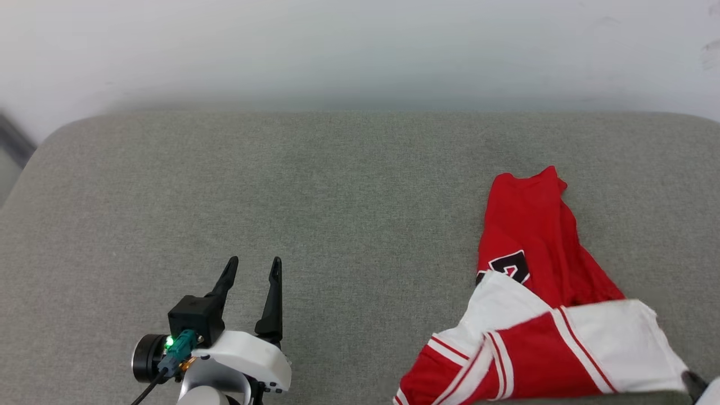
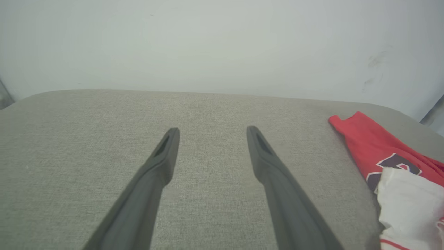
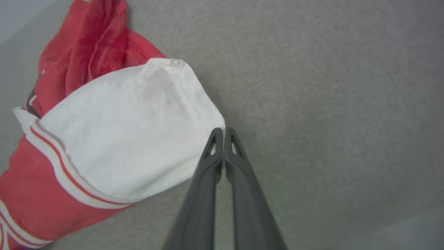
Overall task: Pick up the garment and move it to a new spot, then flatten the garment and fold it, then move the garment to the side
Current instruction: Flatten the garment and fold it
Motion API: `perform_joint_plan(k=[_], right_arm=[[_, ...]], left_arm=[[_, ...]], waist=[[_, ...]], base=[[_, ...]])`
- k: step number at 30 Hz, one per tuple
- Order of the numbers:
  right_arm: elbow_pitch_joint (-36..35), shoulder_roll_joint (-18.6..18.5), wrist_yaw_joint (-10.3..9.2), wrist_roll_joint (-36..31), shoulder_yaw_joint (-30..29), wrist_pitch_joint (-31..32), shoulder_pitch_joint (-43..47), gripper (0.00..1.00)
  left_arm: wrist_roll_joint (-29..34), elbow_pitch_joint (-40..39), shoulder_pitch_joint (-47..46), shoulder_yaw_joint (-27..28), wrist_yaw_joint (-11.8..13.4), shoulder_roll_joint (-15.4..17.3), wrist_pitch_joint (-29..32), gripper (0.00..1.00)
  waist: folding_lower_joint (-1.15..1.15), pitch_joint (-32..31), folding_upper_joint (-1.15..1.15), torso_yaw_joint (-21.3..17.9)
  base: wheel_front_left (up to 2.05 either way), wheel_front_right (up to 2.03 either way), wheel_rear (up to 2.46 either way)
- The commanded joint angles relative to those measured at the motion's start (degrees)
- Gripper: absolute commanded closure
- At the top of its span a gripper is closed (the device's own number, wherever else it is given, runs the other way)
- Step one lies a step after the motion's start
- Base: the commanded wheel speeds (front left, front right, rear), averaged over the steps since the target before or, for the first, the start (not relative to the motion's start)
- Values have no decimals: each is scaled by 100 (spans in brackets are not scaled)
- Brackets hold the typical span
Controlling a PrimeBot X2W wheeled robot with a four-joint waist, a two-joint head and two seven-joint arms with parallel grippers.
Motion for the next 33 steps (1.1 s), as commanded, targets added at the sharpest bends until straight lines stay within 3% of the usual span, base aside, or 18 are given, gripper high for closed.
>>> perform_joint_plan(k=[1,3,4,5,10,17,25,33], right_arm=[[256,40,-2,43,-126,-106,138,100],[752,56,-2,181,-168,-328,216,100],[1030,59,-2,236,-134,-466,216,39],[1269,52,-2,297,-98,-642,153,0],[1838,50,-2,243,63,-1803,-232,0],[1239,-80,-2,-140,368,-3230,-440,0],[426,-331,-2,-303,1283,-3783,-176,0],[-633,-255,-2,-504,2270,-3627,248,0]], left_arm=[[-23,14,-50,7,-4,11,-11,0],[-29,23,-41,11,3,22,-13,0],[-35,26,-39,16,10,26,-14,0],[-42,28,-36,18,16,31,-15,0],[-54,32,-21,4,29,59,8,0],[-86,42,89,-6,58,86,28,0],[-120,20,200,-24,106,113,73,0],[-153,-73,366,-9,206,210,158,0]], waist=[[0,4,0,28],[0,6,0,42],[0,9,0,47],[0,9,0,44],[0,-31,0,41],[0,-209,0,78],[0,-406,0,152],[0,-523,0,170]], base=[[0,0,0],[0,0,0],[0,0,0],[0,0,0],[0,0,0],[0,0,0],[0,0,0],[0,0,0]])
